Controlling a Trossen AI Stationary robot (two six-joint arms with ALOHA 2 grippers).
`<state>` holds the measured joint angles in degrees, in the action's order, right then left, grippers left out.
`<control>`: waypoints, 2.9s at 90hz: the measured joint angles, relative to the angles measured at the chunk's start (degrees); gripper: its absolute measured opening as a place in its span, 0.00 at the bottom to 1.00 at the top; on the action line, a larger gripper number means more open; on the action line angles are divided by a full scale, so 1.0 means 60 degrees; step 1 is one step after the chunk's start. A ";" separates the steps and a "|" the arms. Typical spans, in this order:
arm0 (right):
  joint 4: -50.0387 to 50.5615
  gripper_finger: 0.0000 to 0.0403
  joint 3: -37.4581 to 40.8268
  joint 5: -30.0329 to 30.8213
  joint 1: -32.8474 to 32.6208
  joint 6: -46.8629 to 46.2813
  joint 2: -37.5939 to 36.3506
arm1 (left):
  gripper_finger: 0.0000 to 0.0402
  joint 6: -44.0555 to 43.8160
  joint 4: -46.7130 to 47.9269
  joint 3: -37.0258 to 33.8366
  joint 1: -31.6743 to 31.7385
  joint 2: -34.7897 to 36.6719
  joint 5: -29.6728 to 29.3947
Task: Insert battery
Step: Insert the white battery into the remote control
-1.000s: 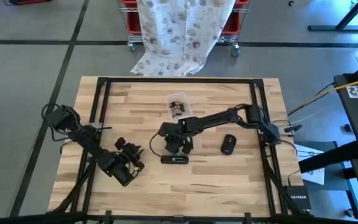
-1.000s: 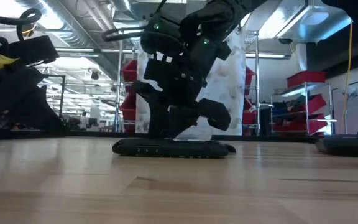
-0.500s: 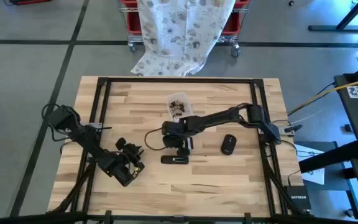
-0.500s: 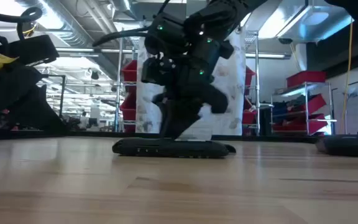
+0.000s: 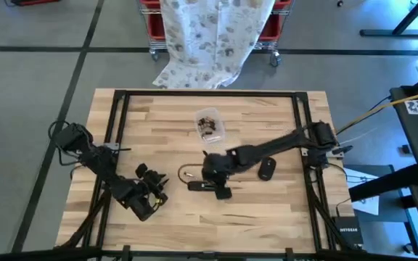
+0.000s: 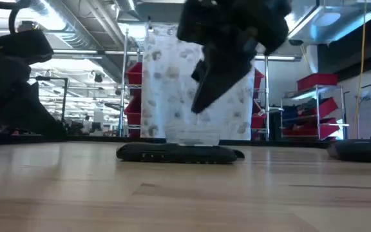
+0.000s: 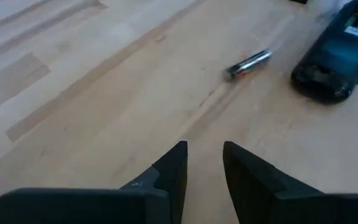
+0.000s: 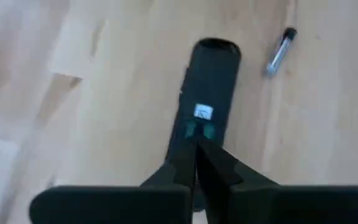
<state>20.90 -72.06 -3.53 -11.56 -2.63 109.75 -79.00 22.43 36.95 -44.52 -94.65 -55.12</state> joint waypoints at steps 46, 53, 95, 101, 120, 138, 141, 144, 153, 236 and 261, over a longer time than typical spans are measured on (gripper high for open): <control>-0.1702 0.09 0.0101 0.0487 -0.0034 0.0226 0.0000 | 0.21 0.6057 -0.1982 -0.0004 0.2248 0.0000 0.1329; -0.1998 0.14 0.0096 0.1176 0.0161 0.0066 0.0000 | 0.21 0.7262 -0.2687 -0.0004 0.2825 0.0000 0.2124; -0.3598 0.05 0.0092 0.0672 0.1251 -0.0770 0.1705 | 0.21 0.7420 -0.3333 0.0007 0.4062 0.0026 0.4216; -0.3667 0.03 0.0071 0.0533 0.1192 -0.0773 0.1845 | 0.21 0.7424 -0.3447 0.0007 0.4154 0.0020 0.4178; -0.4034 0.01 0.0064 0.0526 0.1090 -0.1044 0.2141 | 0.21 0.7874 -0.4272 -0.0011 0.4762 -0.0026 0.3734; -0.4207 0.01 0.0064 0.0357 0.1094 -0.1082 0.2167 | 0.21 0.8336 -0.4859 -0.0011 0.5230 -0.0022 0.3731; -0.4211 0.01 0.0064 0.0260 0.1100 -0.0994 0.2171 | 0.21 0.8463 -0.4808 -0.0011 0.5266 -0.0022 0.3718; -0.4211 0.01 0.0064 0.0130 0.1117 -0.0861 0.2171 | 0.21 0.8521 -0.4732 -0.0011 0.5269 -0.0008 0.3717; -0.4097 0.01 0.0068 -0.0393 0.1139 -0.0316 0.2052 | 0.21 0.8444 -0.3990 0.0069 0.5157 0.0275 0.3634; -0.3008 0.19 -0.1265 -0.1245 0.1985 0.3627 0.3191 | 0.21 0.6496 -0.1568 -0.0007 0.3353 0.1548 0.2901; -0.3186 0.02 -0.1184 -0.1071 0.1939 0.2362 0.3162 | 0.21 0.6407 -0.1587 -0.0007 0.3347 0.1545 0.2901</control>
<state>1.79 -79.17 -9.95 0.08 11.54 128.72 -40.55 12.90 36.91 -24.44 -85.38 -37.71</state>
